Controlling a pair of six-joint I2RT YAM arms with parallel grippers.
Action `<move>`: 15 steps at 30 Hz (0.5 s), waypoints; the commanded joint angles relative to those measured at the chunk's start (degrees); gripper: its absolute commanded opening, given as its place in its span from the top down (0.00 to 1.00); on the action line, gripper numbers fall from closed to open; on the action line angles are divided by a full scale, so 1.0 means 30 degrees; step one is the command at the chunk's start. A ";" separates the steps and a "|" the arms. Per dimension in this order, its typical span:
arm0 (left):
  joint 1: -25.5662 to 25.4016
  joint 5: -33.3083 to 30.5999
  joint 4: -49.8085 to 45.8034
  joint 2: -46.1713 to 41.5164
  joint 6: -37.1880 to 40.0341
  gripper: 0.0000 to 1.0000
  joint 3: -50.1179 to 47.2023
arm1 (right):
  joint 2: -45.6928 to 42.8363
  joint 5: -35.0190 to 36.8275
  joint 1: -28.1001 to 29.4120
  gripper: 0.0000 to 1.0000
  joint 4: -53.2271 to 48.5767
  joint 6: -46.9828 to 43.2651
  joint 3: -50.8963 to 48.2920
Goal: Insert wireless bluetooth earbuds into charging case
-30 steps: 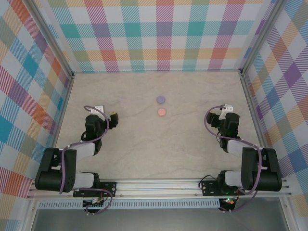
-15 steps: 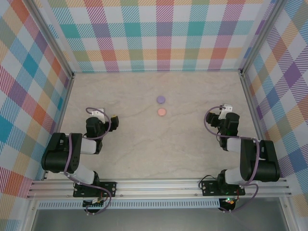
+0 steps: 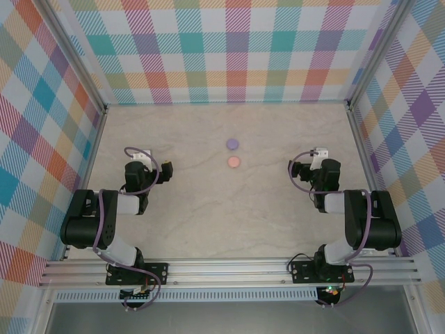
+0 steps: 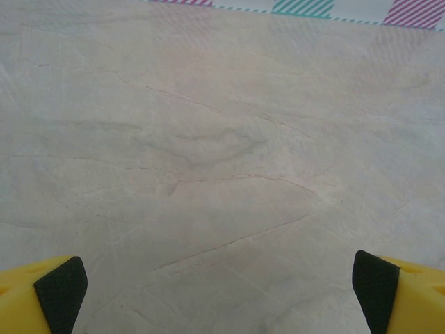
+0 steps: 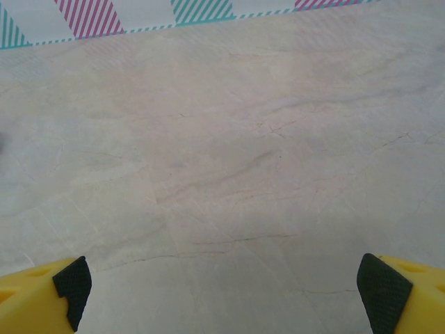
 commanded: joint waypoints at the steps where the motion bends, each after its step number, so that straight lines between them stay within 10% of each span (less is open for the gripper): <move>1: -0.0138 -0.0216 -0.0131 0.0066 0.0297 0.00 0.0210 | 0.0009 -0.0025 0.0048 0.00 0.0152 -0.0300 0.0307; 15: -0.0140 -0.0264 -0.0177 0.0066 0.0298 0.00 0.0236 | 0.0011 -0.0011 0.0075 0.00 0.0120 -0.0354 0.0307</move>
